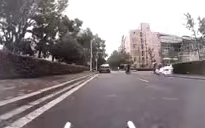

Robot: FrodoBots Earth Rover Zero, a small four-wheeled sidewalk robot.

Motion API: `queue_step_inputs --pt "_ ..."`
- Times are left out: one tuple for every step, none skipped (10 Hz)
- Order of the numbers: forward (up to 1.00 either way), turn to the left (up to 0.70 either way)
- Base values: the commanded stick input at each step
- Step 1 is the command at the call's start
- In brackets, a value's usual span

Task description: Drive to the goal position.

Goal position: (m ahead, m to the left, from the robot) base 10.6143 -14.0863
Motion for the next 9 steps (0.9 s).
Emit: queue_step_inputs --pt "0.45 0.0" --pt "0.45 0.0" --pt "0.45 0.0" --pt "0.45 0.0" --pt "0.45 0.0" --pt "0.45 0.0" --pt "0.45 0.0" --pt "0.45 0.0" --pt "0.45 0.0"
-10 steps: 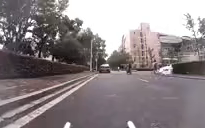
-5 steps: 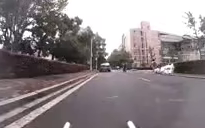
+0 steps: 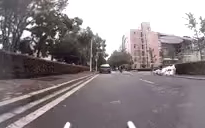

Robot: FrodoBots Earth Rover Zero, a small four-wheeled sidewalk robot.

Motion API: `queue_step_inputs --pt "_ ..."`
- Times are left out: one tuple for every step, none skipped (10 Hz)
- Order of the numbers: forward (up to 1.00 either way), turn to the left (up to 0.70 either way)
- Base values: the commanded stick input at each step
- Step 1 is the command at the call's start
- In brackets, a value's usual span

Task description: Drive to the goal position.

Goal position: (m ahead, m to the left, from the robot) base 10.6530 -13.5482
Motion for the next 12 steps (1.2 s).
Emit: queue_step_inputs --pt "0.45 0.0" --pt "0.45 0.0" --pt "0.45 0.0" --pt "0.45 0.0" --pt "0.45 0.0" --pt "0.45 0.0" --pt "0.45 0.0" --pt "0.45 0.0" --pt "0.45 0.0" --pt "0.45 0.0" --pt "0.45 0.0" --pt "0.45 0.0"
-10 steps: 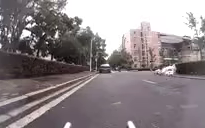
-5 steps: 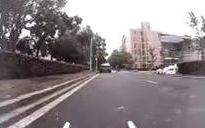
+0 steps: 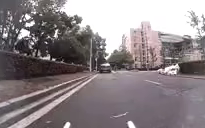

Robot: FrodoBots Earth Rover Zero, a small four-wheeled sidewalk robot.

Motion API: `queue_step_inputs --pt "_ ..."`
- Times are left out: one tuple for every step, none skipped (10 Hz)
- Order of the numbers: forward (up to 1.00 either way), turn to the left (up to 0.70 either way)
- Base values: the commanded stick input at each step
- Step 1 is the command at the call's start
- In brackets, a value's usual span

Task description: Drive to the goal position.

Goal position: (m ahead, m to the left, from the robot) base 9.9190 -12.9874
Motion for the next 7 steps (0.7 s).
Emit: queue_step_inputs --pt "0.45 0.0" --pt "0.45 0.0" --pt "0.45 0.0" --pt "0.45 0.0" --pt "0.45 0.0" --pt "0.45 0.0" --pt "0.45 0.0"
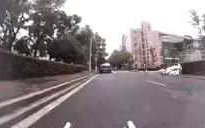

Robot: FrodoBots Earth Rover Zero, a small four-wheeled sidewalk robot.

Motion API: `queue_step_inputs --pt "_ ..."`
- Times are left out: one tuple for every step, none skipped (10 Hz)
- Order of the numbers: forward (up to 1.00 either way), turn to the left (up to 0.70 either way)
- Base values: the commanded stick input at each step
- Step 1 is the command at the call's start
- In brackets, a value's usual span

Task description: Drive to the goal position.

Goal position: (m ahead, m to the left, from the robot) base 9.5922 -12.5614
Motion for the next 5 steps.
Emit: queue_step_inputs --pt "0.45 0.0" --pt "0.45 0.0" --pt "0.45 0.0" --pt "0.45 0.0" --pt "0.45 0.0"
